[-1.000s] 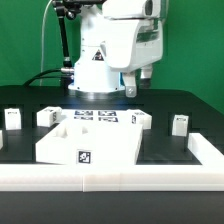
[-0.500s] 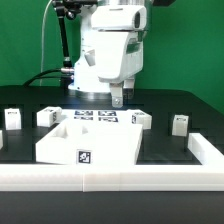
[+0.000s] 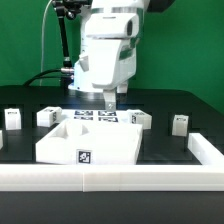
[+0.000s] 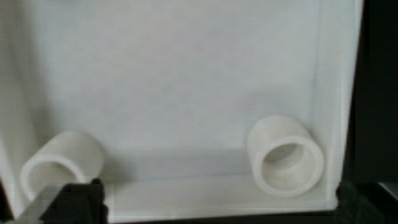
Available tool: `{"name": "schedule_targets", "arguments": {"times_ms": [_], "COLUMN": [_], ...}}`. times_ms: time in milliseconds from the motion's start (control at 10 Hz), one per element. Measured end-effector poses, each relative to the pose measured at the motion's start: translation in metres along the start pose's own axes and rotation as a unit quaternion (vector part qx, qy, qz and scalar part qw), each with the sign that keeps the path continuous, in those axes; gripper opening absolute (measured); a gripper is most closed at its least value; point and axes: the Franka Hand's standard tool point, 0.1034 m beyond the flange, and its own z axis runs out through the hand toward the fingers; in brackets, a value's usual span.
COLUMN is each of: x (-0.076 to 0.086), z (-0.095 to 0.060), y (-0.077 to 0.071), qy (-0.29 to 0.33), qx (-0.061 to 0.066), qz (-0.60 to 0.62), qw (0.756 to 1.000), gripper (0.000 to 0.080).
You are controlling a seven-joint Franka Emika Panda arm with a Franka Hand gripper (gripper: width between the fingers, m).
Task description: Assemble one leg
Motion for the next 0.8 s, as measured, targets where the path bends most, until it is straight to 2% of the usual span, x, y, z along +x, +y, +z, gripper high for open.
{"name": "schedule_targets", "arguments": {"times_ms": [200,300,500,800], "x": [-0.011,-0.015,-0.017,-0.017], "z": [0.015,0.024,0.040,0.047], "y": [-0.007,-0.010,-0.015,-0.020], "qy": [0.000,-0.001,0.002,0.001], "qx": [0.005,0.012,0.013,0.020], "qz": [0.006,0.011,0.016,0.018], "qw": [1.000,1.000,1.000,1.000], "gripper": [0.0650,0.0650,0.0650,0.0650]}}
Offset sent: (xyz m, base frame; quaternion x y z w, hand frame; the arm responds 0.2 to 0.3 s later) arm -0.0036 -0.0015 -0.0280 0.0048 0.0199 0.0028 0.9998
